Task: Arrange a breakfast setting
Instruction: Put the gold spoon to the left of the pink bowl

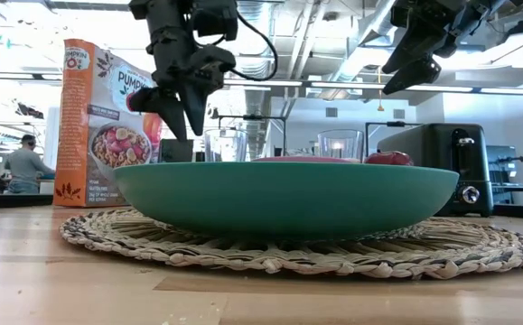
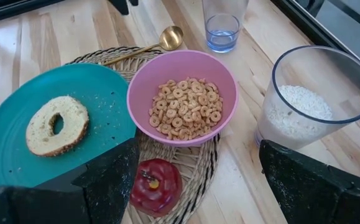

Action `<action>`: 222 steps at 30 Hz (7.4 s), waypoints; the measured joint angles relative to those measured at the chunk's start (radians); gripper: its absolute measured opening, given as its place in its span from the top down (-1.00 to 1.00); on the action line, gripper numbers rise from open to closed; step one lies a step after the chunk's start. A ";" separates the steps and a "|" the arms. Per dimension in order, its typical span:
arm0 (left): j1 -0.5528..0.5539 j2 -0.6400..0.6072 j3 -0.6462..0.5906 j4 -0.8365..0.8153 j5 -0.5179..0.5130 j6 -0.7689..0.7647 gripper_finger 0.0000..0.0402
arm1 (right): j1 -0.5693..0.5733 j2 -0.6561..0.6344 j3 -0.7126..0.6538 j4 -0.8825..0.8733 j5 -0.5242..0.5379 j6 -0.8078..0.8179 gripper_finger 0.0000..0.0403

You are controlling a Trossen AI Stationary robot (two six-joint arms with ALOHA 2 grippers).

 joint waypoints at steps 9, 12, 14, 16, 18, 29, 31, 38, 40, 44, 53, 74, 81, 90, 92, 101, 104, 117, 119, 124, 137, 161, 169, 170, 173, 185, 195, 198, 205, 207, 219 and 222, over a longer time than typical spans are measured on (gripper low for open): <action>-0.055 0.114 0.000 0.009 -0.048 -0.192 0.29 | 0.000 0.000 0.000 0.003 0.000 -0.022 -0.79; -0.060 0.167 0.000 0.009 -0.044 -0.203 0.29 | 0.000 0.000 0.000 0.003 0.000 -0.029 -0.79; -0.061 0.196 0.000 0.009 -0.042 -0.214 0.29 | 0.000 0.000 0.000 0.001 0.001 -0.029 -0.79; -0.061 0.220 0.000 0.009 -0.045 -0.227 0.29 | 0.000 0.000 0.000 -0.002 0.001 -0.030 -0.79; -0.061 0.237 0.000 0.012 -0.050 -0.237 0.29 | 0.000 0.000 0.000 -0.003 0.001 -0.030 -0.79; -0.064 0.298 0.000 0.039 -0.092 -0.261 0.30 | 0.000 0.000 0.000 -0.004 0.001 -0.040 -0.79; -0.064 0.297 0.000 0.039 -0.095 -0.270 0.33 | 0.000 0.000 0.000 -0.004 0.001 -0.044 -0.79; -0.064 0.297 0.000 0.034 -0.094 -0.272 0.62 | 0.000 0.000 0.000 -0.004 0.001 -0.045 -0.79; -0.064 0.297 0.000 0.034 -0.101 -0.271 0.69 | 0.000 0.000 0.000 -0.004 0.001 -0.045 -0.79; -0.064 0.297 0.000 0.033 -0.104 -0.272 0.76 | 0.000 0.000 0.000 -0.004 0.001 -0.047 -0.79; -0.066 0.297 0.000 0.033 -0.108 -0.277 0.74 | 0.000 0.000 0.000 -0.004 0.001 -0.047 -0.79; -0.087 0.287 -0.048 0.046 -0.093 -0.289 0.48 | 0.000 0.000 0.000 -0.003 0.001 -0.047 -0.79; -0.085 0.291 -0.063 0.080 -0.071 -0.289 0.51 | 0.000 0.000 0.000 -0.003 0.000 -0.047 -0.79; -0.085 0.293 -0.057 0.082 -0.074 -0.285 0.51 | 0.000 0.000 0.000 -0.003 0.000 -0.046 -0.79; -0.085 0.293 -0.057 0.082 -0.074 -0.285 0.51 | 0.000 0.000 0.000 -0.003 0.000 -0.046 -0.79; -0.085 0.295 -0.056 0.083 -0.074 -0.289 0.51 | 0.000 0.000 0.000 -0.003 0.000 -0.046 -0.79; -0.085 0.295 -0.056 0.083 -0.074 -0.289 0.51 | 0.000 0.000 0.000 -0.003 0.000 -0.046 -0.79; -0.086 0.295 -0.056 0.083 -0.084 -0.290 0.82 | 0.000 0.000 0.000 -0.003 0.000 -0.046 -0.79; -0.086 0.295 -0.056 0.083 -0.084 -0.290 0.84 | 0.000 0.000 0.000 -0.003 0.000 -0.046 -0.79; -0.086 0.292 -0.056 0.081 -0.085 -0.290 0.85 | 0.000 0.000 0.000 -0.003 0.000 -0.046 -0.79; -0.086 0.230 -0.058 0.075 -0.098 -0.289 0.86 | 0.000 0.000 0.000 -0.003 0.000 -0.047 -0.79; -0.087 0.230 -0.122 0.173 -0.091 -0.299 0.64 | 0.000 0.000 0.000 -0.002 0.000 -0.046 -0.79; -0.085 0.231 -0.130 0.162 -0.101 -0.284 0.47 | 0.000 0.000 0.000 0.000 0.000 -0.046 -0.79; -0.085 0.231 -0.130 0.164 -0.102 -0.277 0.50 | 0.000 0.000 0.000 0.001 0.000 -0.046 -0.79; -0.085 0.231 -0.130 0.166 -0.110 -0.273 0.63 | 0.000 0.000 0.000 0.004 0.000 -0.046 -0.79; -0.086 0.230 -0.127 0.165 -0.120 -0.264 0.96 | 0.000 0.000 0.000 0.004 0.000 -0.046 -0.79; -0.095 0.193 -0.126 0.154 -0.126 -0.272 0.99 | 0.000 0.000 0.000 0.004 0.000 -0.046 -0.79; -0.102 0.154 -0.124 0.150 -0.143 -0.290 0.99 | 0.000 0.000 0.000 0.004 0.000 -0.046 -0.79; -0.112 0.103 -0.124 0.147 -0.165 -0.272 0.98 | 0.000 0.000 0.000 0.004 0.000 -0.052 -0.79; -0.117 0.103 -0.124 0.172 -0.167 -0.271 0.98 | 0.000 0.000 0.000 0.004 0.000 -0.053 -0.79; -0.170 0.171 -0.124 0.285 -0.183 -0.203 0.98 | 0.000 0.000 0.000 0.006 0.000 -0.055 -0.79; -0.176 0.183 -0.124 0.308 -0.172 -0.201 0.98 | 0.001 0.000 0.000 0.005 0.000 -0.054 -0.79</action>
